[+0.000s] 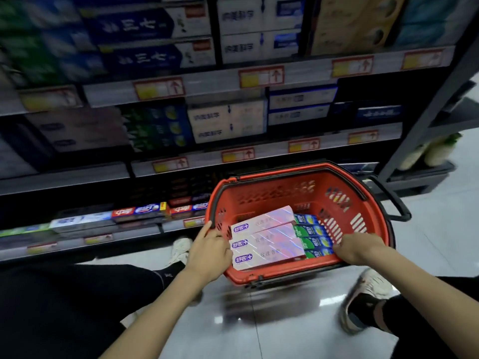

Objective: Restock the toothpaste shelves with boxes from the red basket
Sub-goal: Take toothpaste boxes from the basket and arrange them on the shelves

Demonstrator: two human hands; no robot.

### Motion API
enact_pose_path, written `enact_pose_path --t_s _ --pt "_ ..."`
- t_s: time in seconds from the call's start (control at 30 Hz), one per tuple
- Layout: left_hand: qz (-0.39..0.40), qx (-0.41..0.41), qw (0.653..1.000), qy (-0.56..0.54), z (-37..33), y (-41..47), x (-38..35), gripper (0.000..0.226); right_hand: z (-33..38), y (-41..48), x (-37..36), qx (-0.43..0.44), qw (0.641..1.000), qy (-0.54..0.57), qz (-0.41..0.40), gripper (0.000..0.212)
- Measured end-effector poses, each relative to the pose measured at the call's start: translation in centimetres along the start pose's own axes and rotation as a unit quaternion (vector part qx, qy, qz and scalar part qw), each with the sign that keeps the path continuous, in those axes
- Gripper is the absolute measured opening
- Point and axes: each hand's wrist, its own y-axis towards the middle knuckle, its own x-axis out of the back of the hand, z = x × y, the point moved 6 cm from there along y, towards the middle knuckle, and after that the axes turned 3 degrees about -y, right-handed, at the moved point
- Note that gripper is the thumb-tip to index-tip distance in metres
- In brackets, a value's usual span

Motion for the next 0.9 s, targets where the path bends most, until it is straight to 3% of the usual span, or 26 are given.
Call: enact_pose_path --t_s 0.17,0.37,0.53,0.67,0.8,0.9 --pt "0.001 0.015 1.0 -0.02 2.2 -3.7 1.1 0.058 4.2 -0.3 -0.4 0.064 0.998 0.013 0.026 0.049" --pt "-0.014 0.054 0.998 0.006 7.3 -8.7 1.1 0.04 9.6 1.7 -1.3 0.175 0.98 -0.079 0.043 0.044" --pt "0.001 0.069 0.997 0.03 12.1 -14.7 0.3 0.03 13.8 1.5 2.0 0.245 0.961 -0.108 -0.064 0.035" --pt "0.017 0.074 0.997 0.027 16.4 -19.0 -0.1 0.021 18.4 -0.9 3.2 0.342 0.918 -0.14 -0.146 0.036" --pt "0.027 0.093 0.995 0.04 21.2 -22.2 -0.3 0.019 23.5 -2.2 2.3 0.413 0.882 -0.129 -0.186 0.041" --pt "0.075 0.13 0.987 0.053 24.8 -23.9 -0.5 0.024 27.0 -3.4 2.6 0.444 0.864 -0.11 -0.21 0.038"
